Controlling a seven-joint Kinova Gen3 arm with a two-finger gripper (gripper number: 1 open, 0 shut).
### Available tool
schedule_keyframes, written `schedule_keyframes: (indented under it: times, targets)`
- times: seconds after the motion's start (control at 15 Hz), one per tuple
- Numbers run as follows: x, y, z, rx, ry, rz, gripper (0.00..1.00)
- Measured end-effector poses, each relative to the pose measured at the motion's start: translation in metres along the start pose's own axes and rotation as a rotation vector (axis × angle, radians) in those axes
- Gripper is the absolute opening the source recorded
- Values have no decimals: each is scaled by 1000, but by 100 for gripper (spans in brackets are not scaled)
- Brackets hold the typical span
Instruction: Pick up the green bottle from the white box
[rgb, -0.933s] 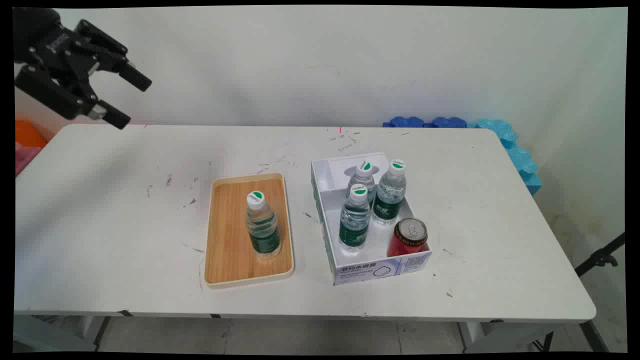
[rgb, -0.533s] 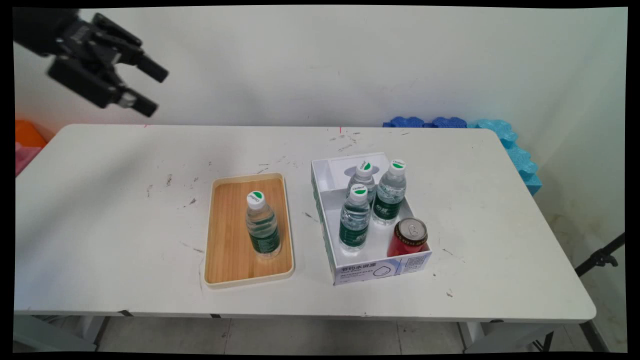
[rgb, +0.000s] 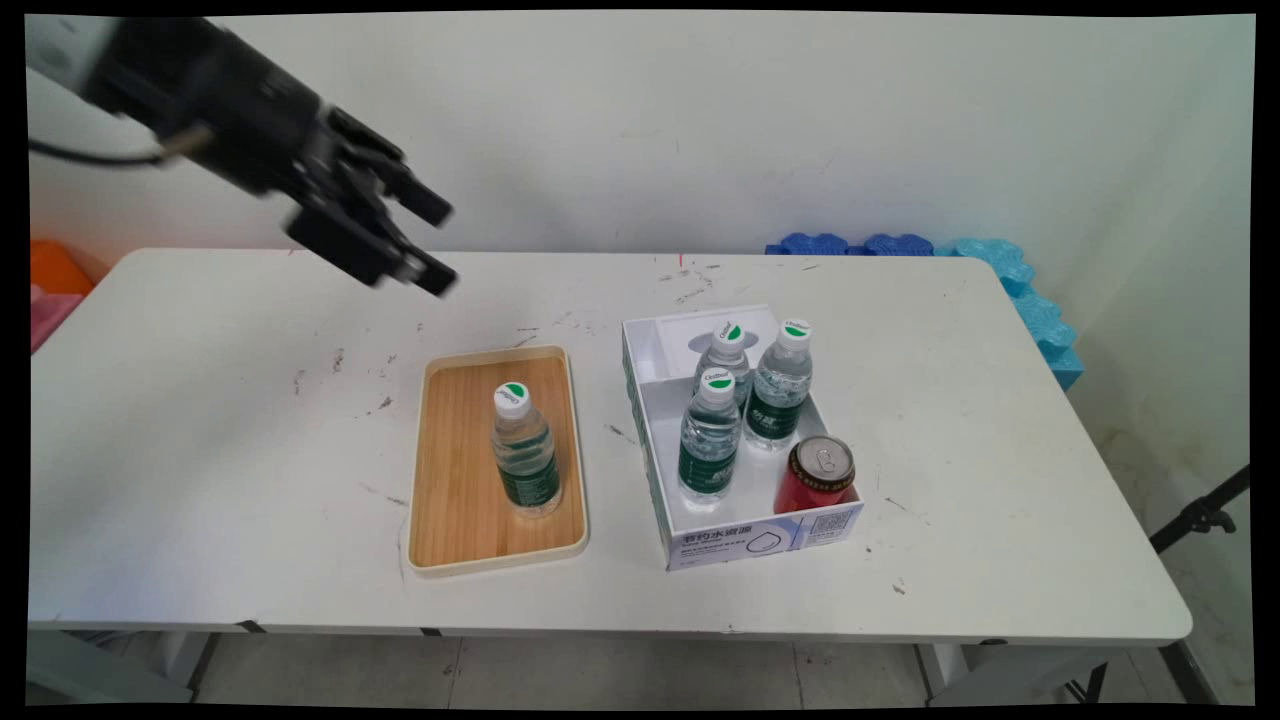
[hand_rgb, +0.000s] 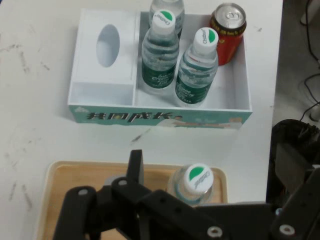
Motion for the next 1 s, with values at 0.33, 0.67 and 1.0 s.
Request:
schedule_keyframes:
  times: [0.33, 0.67, 1.0]
  targets:
    - [0, 20, 65, -1, -26, 3, 100]
    - [-4, 33, 136, 13, -35, 2, 100]
    - [-1, 37, 194, 18, -14, 6, 100]
